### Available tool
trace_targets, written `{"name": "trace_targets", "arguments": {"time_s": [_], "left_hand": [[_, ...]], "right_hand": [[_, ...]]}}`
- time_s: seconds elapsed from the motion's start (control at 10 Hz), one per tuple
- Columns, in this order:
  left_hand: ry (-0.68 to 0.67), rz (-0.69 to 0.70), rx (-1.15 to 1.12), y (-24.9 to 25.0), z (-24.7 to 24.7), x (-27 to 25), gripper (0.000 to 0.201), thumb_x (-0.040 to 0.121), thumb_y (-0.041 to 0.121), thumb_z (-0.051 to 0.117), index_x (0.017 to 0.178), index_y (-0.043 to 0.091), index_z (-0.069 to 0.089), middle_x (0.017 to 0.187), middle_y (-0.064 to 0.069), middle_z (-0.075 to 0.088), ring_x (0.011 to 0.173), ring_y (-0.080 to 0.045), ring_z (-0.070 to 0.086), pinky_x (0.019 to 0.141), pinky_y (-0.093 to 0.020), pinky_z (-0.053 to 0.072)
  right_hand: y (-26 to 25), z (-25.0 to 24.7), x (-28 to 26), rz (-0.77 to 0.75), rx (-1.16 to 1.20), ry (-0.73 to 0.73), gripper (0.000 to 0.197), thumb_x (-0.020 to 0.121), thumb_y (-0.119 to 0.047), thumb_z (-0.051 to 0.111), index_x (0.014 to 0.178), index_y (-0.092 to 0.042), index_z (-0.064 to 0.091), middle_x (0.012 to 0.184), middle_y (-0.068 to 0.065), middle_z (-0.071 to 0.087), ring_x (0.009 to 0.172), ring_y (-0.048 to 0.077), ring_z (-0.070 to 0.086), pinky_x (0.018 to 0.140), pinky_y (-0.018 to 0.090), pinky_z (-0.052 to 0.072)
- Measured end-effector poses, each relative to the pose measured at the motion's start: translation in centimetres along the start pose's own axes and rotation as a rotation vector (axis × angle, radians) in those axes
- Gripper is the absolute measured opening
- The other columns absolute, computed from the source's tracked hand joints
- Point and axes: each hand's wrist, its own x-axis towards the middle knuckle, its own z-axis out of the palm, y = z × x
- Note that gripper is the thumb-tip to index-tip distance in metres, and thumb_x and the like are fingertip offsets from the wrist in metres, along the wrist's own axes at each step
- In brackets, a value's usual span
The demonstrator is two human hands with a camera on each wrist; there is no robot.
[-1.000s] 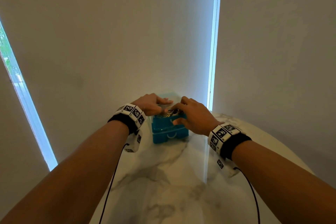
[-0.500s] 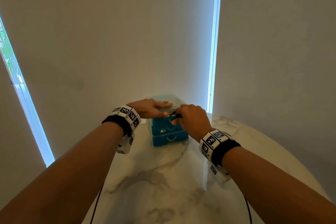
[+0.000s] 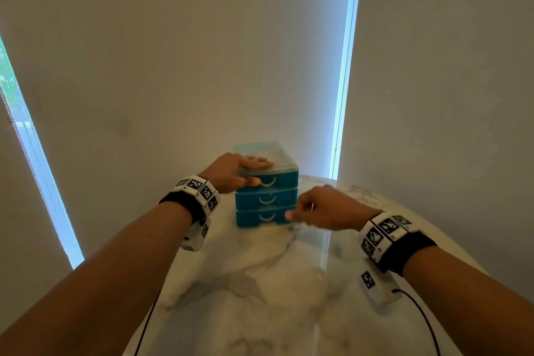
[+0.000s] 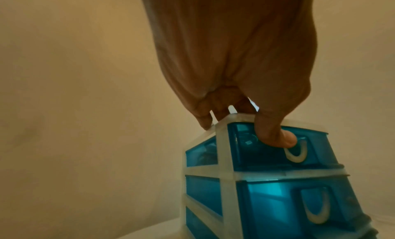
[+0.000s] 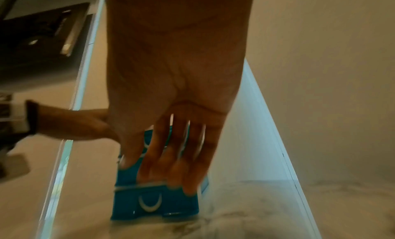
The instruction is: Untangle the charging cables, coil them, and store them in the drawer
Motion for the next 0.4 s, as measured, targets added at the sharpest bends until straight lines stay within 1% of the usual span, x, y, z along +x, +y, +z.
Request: {"name": "trace_targets", "arguments": {"time_s": [0.1, 0.2, 0.3, 0.4], "left_hand": [[-0.052, 0.012, 0.004, -0.2, -0.6, 0.1, 0.057, 0.103, 0.033, 0.071, 0.156, 0.043, 0.05, 0.167, 0.013, 0.042, 0.159, -0.01, 0.031, 0.131, -0.037, 0.019], [-0.039, 0.003, 0.021, 0.0, -0.6, 0.4, 0.046, 0.11, 0.044, 0.056, 0.155, 0.045, 0.05, 0.168, 0.015, 0.041, 0.16, -0.01, 0.028, 0.132, -0.037, 0.016], [-0.03, -0.014, 0.021, 0.9, -0.2, 0.6, 0.043, 0.115, 0.034, 0.049, 0.157, 0.042, 0.05, 0.17, 0.011, 0.039, 0.161, -0.017, 0.028, 0.133, -0.039, 0.015], [0.056, 0.013, 0.056, 1.4, -0.3, 0.1, 0.048, 0.114, 0.028, 0.051, 0.16, 0.04, 0.047, 0.172, 0.006, 0.035, 0.157, -0.023, 0.036, 0.131, -0.04, 0.022]], "right_hand": [[-0.9, 1.4, 0.8, 0.053, -0.261, -0.497, 0.039, 0.094, -0.062, 0.07, 0.105, -0.026, 0.078, 0.096, -0.006, 0.081, 0.097, 0.015, 0.075, 0.102, 0.041, 0.057], [-2.5, 2.4, 4.3, 0.114, -0.271, -0.636, 0.047, 0.093, -0.063, 0.071, 0.104, -0.019, 0.081, 0.098, -0.002, 0.084, 0.101, 0.02, 0.078, 0.106, 0.045, 0.056], [-3.6, 2.5, 7.8, 0.163, -0.098, -0.377, 0.041, 0.1, -0.053, 0.067, 0.102, -0.016, 0.083, 0.095, -0.001, 0.084, 0.097, 0.02, 0.08, 0.102, 0.038, 0.057], [-3.6, 3.4, 7.9, 0.124, -0.125, -0.271, 0.039, 0.099, -0.055, 0.065, 0.099, -0.02, 0.082, 0.095, -0.002, 0.083, 0.096, 0.02, 0.078, 0.099, 0.037, 0.057]]}}
